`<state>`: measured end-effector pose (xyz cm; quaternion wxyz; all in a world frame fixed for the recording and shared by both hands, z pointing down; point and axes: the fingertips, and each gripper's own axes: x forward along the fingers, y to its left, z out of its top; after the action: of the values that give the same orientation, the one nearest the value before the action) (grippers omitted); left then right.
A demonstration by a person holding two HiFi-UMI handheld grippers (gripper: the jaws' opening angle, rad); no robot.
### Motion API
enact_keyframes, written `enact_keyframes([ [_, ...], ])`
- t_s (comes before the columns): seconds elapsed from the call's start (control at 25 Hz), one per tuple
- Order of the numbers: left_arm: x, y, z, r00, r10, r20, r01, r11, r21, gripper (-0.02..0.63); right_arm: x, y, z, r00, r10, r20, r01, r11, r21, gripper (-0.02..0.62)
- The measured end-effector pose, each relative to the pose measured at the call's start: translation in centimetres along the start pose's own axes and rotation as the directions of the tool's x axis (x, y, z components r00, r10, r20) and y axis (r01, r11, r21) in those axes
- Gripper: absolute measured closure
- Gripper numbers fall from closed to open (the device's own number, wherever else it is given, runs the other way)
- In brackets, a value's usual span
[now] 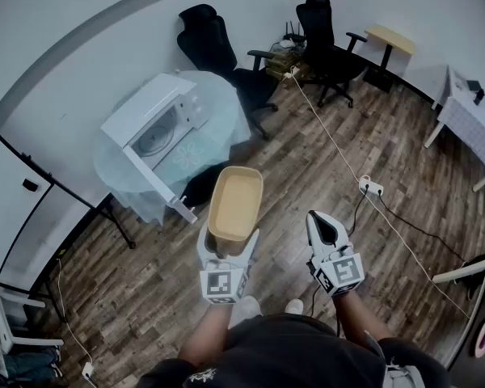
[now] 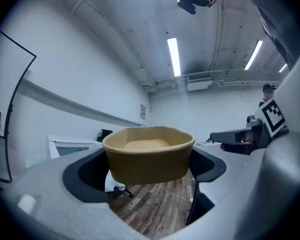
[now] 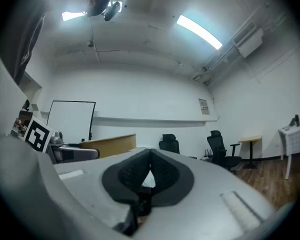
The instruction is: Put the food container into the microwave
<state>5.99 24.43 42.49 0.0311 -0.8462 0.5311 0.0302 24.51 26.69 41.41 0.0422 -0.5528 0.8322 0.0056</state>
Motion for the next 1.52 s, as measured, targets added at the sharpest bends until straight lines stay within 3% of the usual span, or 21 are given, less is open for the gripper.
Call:
enact_keyframes([
  [0.48,-0.2,3.1,-0.7,1.0,-0.012,-0.004,0.012,0.999,-0.031,0.106,2.4,3.0,0.0,0.999,0.026,0.025,-0.026,1.0,0.011,0.594],
  [0.92,0.4,6.1,-1.6,0.997,-0.072,-0.007,0.072,0.997,-0.031,0.106,4.9,5.9,-0.2,1.0,-0.011,0.024,0.012,1.0,-0.004,0.594],
  [1.24,3.0,6.9,-2.1,0.997,-0.069,-0.021,0.068,0.997,-0.028,0.106,7.3,4.5,-0.5,1.0,-0.01,0.021,0.009,1.0,0.01,0.594],
  [1.52,6.6,6.7,-1.9,0.999,-0.027,-0.027,0.027,1.0,-0.009,0.106,10.9,1.4,-0.6,0.998,0.051,0.022,-0.052,0.999,0.017,0.594],
])
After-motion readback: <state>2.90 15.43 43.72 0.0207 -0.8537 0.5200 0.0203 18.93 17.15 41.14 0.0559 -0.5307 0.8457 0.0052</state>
